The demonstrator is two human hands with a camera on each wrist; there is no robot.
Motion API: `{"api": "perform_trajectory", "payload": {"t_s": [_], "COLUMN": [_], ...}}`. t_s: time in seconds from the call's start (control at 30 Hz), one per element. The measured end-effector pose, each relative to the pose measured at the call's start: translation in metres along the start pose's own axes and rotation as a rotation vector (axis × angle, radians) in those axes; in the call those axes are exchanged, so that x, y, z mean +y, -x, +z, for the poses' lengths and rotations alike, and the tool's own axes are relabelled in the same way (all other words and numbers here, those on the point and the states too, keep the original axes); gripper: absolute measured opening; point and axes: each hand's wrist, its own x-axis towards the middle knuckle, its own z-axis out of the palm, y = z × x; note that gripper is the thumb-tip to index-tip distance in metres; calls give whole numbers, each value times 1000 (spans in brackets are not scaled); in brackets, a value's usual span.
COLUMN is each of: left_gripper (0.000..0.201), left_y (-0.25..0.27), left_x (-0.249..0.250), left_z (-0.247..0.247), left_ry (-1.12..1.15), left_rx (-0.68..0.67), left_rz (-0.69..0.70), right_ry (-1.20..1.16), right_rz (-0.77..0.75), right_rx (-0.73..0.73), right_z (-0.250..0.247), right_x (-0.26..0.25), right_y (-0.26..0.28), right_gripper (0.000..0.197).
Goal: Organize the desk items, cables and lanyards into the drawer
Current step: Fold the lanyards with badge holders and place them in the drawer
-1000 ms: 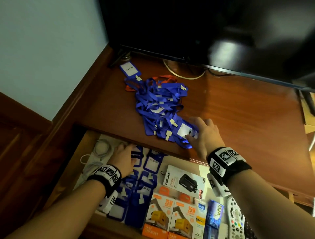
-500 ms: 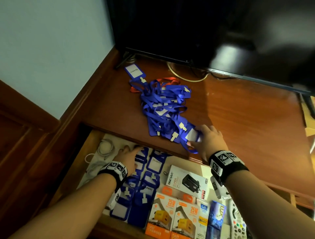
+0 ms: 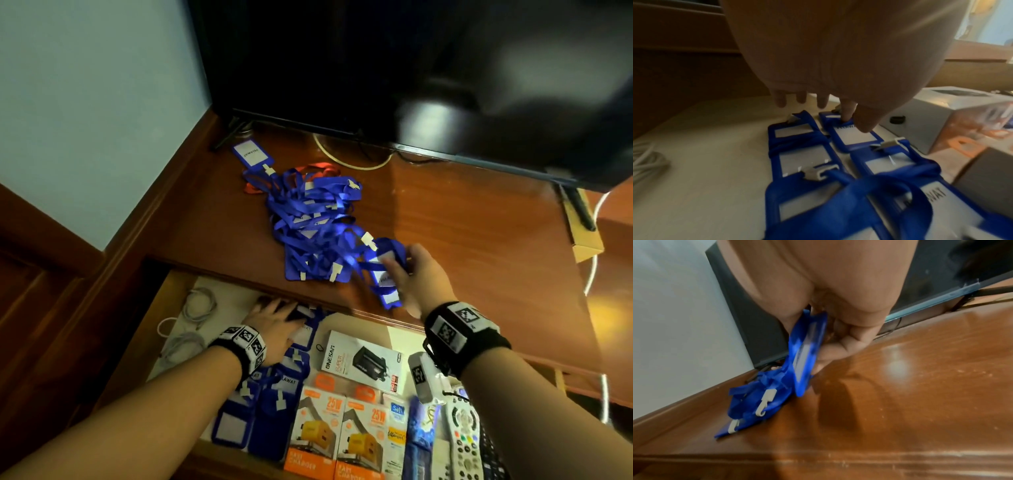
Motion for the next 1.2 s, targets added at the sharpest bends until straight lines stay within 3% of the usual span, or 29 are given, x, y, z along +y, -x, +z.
{"api": "perform_trajectory", "payload": {"t_s": [0.13, 0.33, 0.57, 0.8, 0.9, 1.03, 1.13, 1.2], "left_gripper": [65, 60, 59, 57, 61, 66, 43, 42], "left_y": [4, 14, 15, 16, 20, 35, 59, 79], "left_x": [3, 9, 11, 13, 12, 17, 23, 24], "left_z": [8, 5, 6, 5, 3, -31, -80, -120], "left_ry": [-24, -56, -57, -108, -91, 44, 216, 314], "left_rx": [-61, -8, -51, -78, -107, -114, -145, -65], "left_rz": [-26, -25, -39, -56, -47, -79, -61, -18], "right_ry": [-48, -38, -112, -311, -375, -420, -442, -441], "right_rz": [13, 13, -6, -36, -95, -156, -200, -241], "right_rx": [25, -76, 77, 91, 101, 105, 70, 49], "right_z": [-11, -36, -64, -98, -109, -122, -136, -145], "right_x": [-7, -20, -37, -70, -82, -96, -109, -122], "right_y": [2, 14, 25, 43, 51, 62, 72, 79], "right_gripper": [26, 32, 56, 18, 15, 15, 15, 15]}}
